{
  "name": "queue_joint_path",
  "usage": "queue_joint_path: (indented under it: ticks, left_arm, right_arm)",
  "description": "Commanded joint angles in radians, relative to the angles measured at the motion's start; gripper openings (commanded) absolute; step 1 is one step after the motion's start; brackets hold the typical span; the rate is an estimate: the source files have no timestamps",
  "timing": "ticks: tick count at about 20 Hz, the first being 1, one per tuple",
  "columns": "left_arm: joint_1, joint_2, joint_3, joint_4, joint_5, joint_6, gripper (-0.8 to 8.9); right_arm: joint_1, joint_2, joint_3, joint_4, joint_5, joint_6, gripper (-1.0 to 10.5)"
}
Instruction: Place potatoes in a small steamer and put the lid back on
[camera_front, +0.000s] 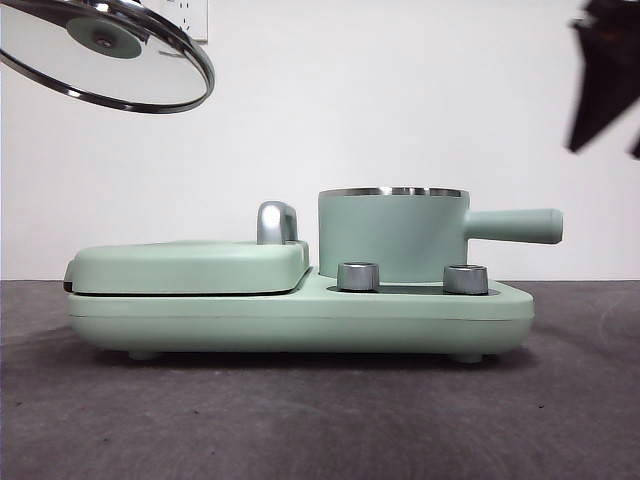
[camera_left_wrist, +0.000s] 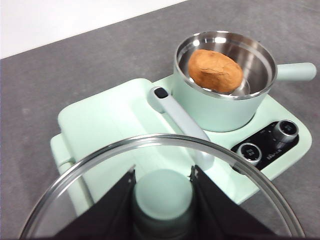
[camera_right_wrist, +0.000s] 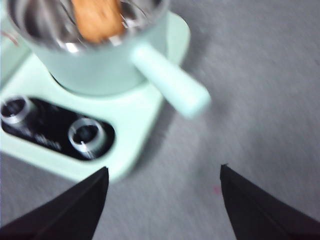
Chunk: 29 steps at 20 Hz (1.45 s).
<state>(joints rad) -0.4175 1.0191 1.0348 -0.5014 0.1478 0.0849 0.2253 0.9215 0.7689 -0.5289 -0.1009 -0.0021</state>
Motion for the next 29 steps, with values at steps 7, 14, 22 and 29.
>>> queue_joint_path:
  ticks: [7,14,22,29]
  left_arm:
    - [-0.105,0.188,0.014,0.312,0.069,-0.026,0.1]
    - [-0.185,0.482,0.103,0.688,0.064,-0.023,0.1]
    - [-0.197,0.838,0.44,0.707,0.064,-0.018,0.1]
    - [-0.213,0.959,0.499,0.736,0.079,0.035,0.1]
  right_arm:
    - [-0.108,-0.161,-0.033,-0.138,0.003,-0.032,3.5]
    - [-0.108,-0.158,-0.033,-0.138,0.003,-0.033,3.5]
    - [-0.103,-0.158,-0.033,-0.125,0.003,-0.033,3.5]
    - [-0.103,-0.158,-0.033,-0.118,0.003,-0.033,3.5]
